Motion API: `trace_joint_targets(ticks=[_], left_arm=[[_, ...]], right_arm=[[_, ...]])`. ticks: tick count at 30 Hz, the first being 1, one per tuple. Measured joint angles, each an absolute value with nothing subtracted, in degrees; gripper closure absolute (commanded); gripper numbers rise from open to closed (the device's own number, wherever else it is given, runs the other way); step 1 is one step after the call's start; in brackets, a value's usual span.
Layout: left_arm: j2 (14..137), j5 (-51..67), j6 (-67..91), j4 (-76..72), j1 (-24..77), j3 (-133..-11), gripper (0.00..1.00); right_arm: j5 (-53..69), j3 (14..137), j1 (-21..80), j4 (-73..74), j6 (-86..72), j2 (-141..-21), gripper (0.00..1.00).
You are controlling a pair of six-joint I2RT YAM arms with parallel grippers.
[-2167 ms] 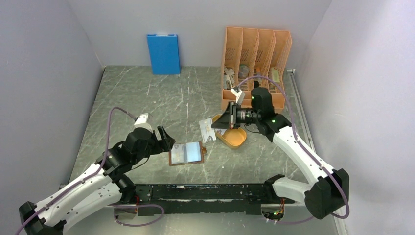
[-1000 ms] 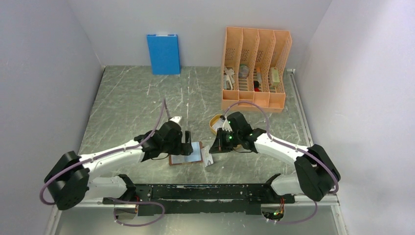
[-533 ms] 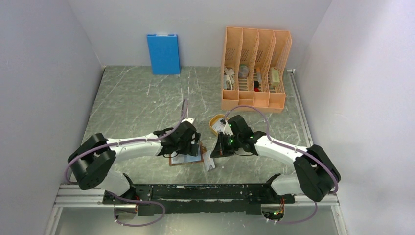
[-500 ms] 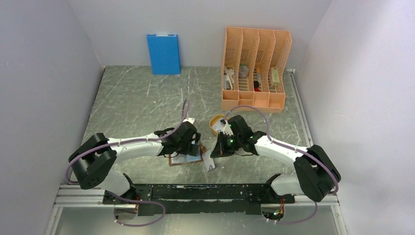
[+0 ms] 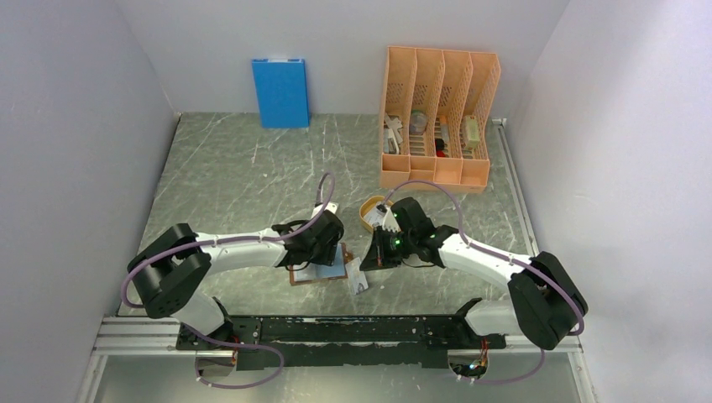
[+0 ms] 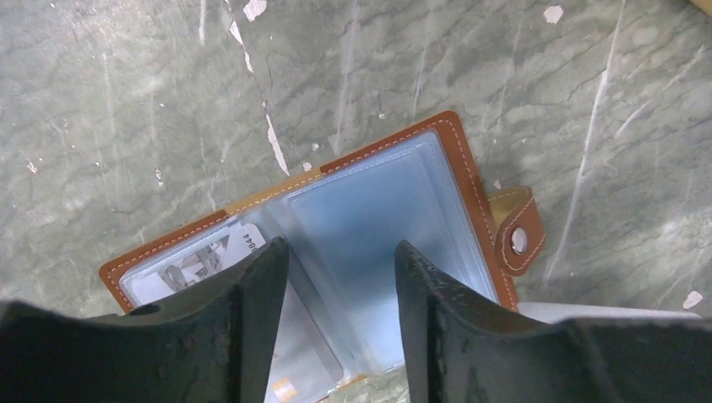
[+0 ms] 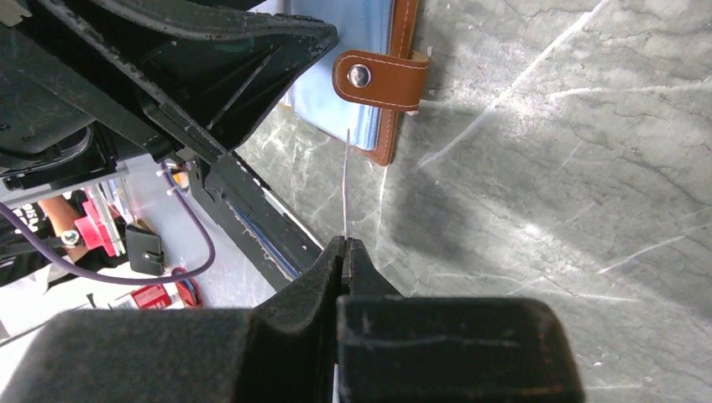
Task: Put the credit cards into the card holder
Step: Turn over the card slot in the card holder.
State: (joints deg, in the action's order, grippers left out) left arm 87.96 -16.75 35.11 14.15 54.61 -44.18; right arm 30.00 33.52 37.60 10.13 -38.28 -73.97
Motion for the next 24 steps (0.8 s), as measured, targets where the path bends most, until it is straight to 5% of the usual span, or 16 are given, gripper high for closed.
trace_joint_targets(ticks=[14, 24], left_arm=[[87.72, -18.7, 35.14, 12.47, 54.59, -42.28, 0.94], [86.98, -18.87, 35.33, 11.09, 54.59, -41.1, 0.95]], right_arm=[[29.52, 33.78, 40.32, 9.43, -38.83, -74.3, 1.0], [27.81, 33.93, 40.58, 6.9, -41.28, -75.66, 1.0]])
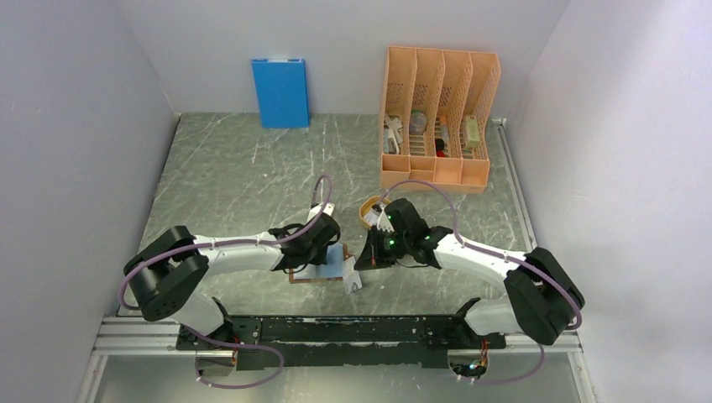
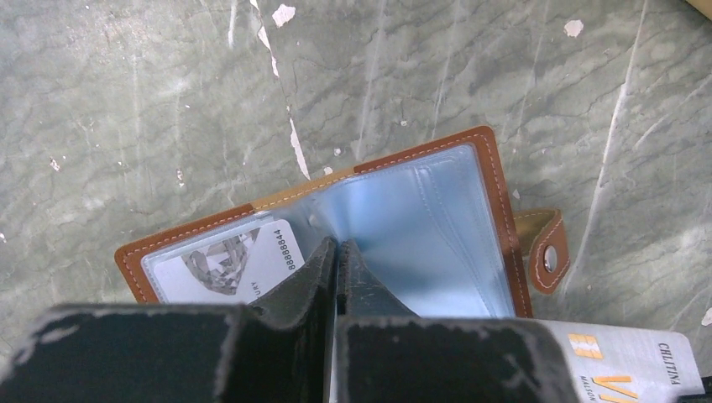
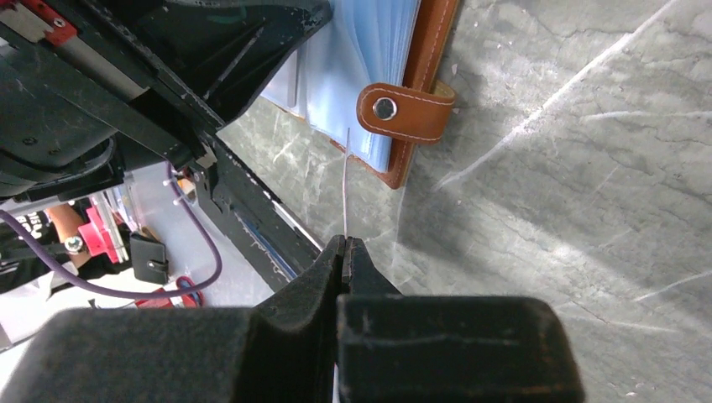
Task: Put the credit cards into the card holder
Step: Turn over the card slot in the card holder.
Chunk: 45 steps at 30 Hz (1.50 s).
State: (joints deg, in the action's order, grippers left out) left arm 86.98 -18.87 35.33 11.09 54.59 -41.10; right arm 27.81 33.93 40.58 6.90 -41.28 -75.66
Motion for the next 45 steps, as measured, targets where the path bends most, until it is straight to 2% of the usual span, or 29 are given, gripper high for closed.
trace_joint_targets(ticks=[7, 16, 45], left_arm=[[86.56, -18.9, 35.4, 10.11, 54.59, -40.36, 0.95], [86.21, -18.92, 35.79, 9.58, 54.59, -39.88, 0.95], [85.93, -18.92, 35.79, 9.28, 54.59, -39.57, 0.95]], right_arm=[[27.44, 36.69, 40.58, 6.68, -41.25, -76.71, 1.0], [26.92, 45.41, 39.66, 8.73, -36.77, -84.29, 1.0], [28.16, 48.47, 36.75, 11.64, -32.36, -86.74, 1.0]])
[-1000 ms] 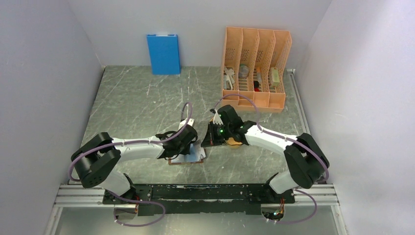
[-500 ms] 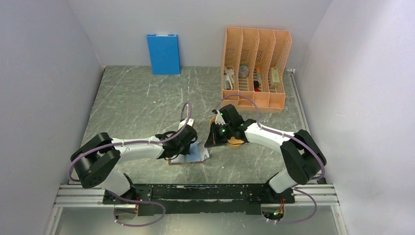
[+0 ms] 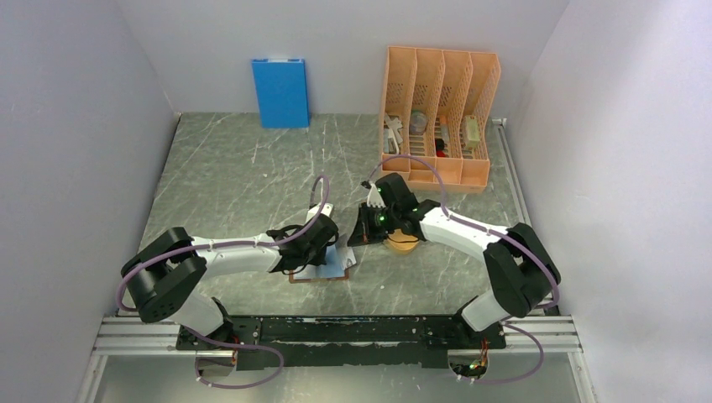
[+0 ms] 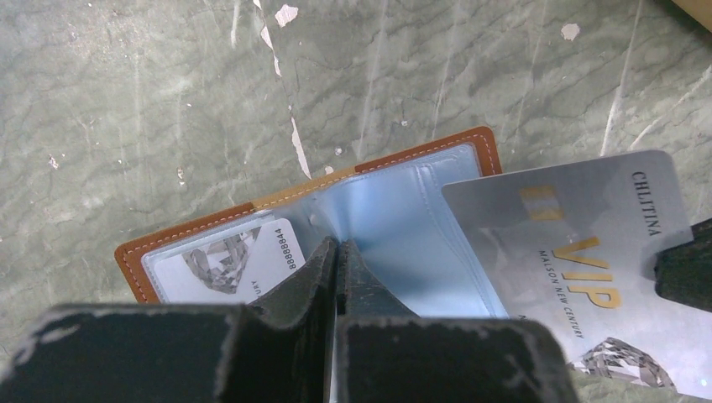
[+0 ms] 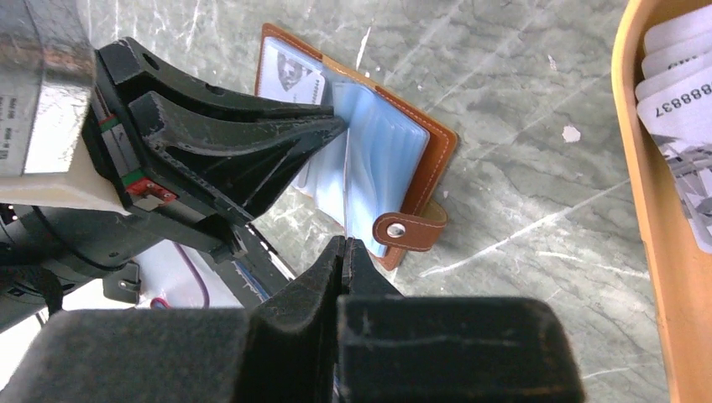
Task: Put the credit cards into the card holder
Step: Turn over the card slot in the card holder.
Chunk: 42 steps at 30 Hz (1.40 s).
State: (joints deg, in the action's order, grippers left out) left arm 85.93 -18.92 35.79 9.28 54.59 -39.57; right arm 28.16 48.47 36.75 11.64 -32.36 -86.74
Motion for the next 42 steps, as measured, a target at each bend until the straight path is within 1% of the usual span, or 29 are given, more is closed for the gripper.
trace_joint_targets(ticks=[14, 23, 30, 37, 40, 42], left_arm=[[85.93, -18.92, 35.79, 9.28, 54.59, -39.57, 0.95], [85.93, -18.92, 35.79, 9.28, 54.59, -39.57, 0.95], [85.89, -18.92, 35.79, 9.3, 54.59, -39.57, 0.95], [84.93, -18.81, 35.83, 11.14, 54.59, -39.57, 0.87], [84.18, -18.72, 35.83, 12.78, 54.59, -39.59, 0.81], [83.61, -18.63, 35.83, 13.8, 54.59, -39.59, 0.74]], right_arm=[[29.52, 49.08, 36.71, 11.94, -31.86, -90.74, 1.0], [30.04, 49.08, 36.71, 11.94, -31.83, -91.24, 1.0], [32.71, 49.28, 36.71, 11.88, -31.73, -92.82, 1.0], [35.59, 49.6, 36.8, 11.62, -31.62, -93.91, 1.0], [36.36, 49.69, 37.04, 11.44, -31.62, -94.04, 1.0], [36.73, 49.84, 37.17, 11.38, -31.62, -94.13, 1.0]])
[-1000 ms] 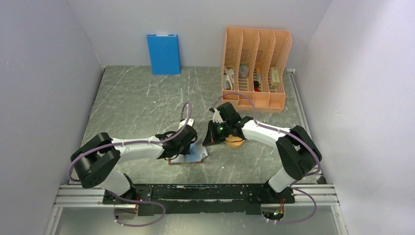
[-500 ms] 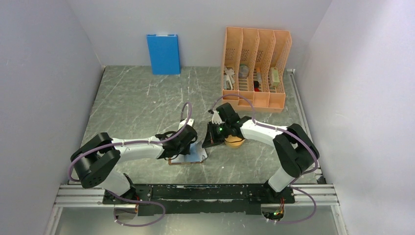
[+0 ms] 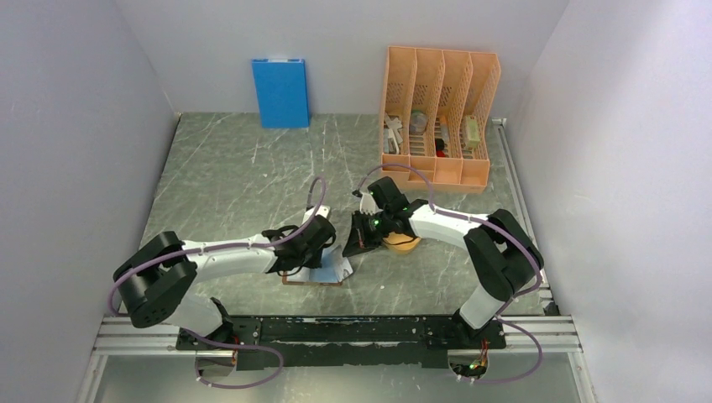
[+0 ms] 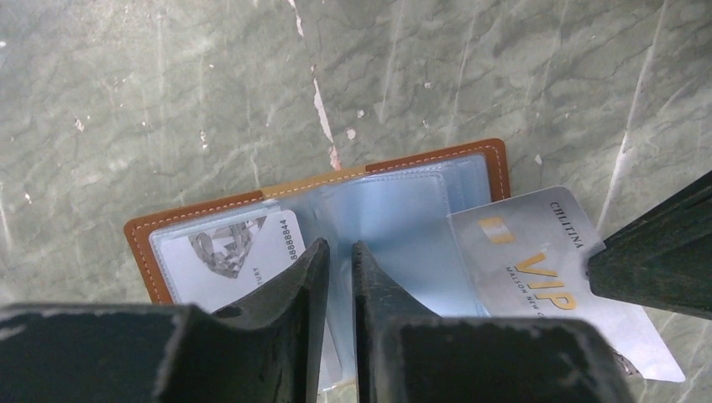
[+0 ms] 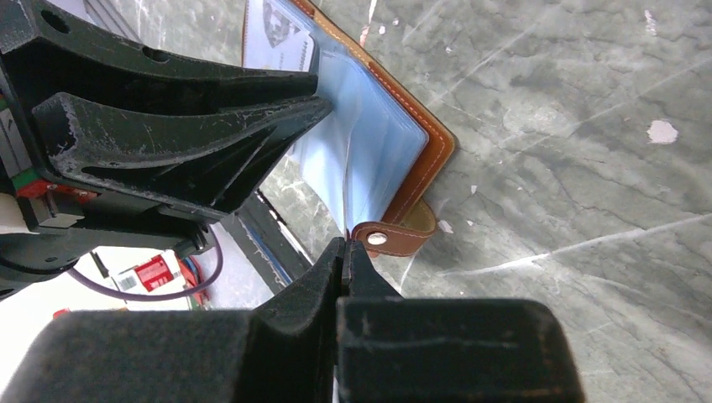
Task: Put the credit cards into the card holder
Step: Turn over the card slot in the card holder.
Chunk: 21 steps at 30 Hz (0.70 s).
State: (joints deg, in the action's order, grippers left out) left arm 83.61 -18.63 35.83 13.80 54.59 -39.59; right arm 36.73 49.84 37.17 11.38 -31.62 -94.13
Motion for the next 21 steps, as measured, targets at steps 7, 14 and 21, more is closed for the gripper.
trace_joint_targets(ticks=[7, 14, 21], left_arm=[[81.14, -18.15, 35.99, 16.93, 54.61, -39.7, 0.53], [77.97, -17.82, 36.47, 19.25, 54.61, -39.97, 0.43], [74.96, -17.93, 37.28, 21.02, 54.61, -40.77, 0.36]], right_arm=[[37.12, 49.93, 37.58, 10.79, -31.62, -94.35, 1.0], [37.98, 50.81, 38.35, 10.52, -31.68, -94.35, 1.0], [38.22, 52.05, 39.9, 10.07, -32.08, -94.56, 1.0]])
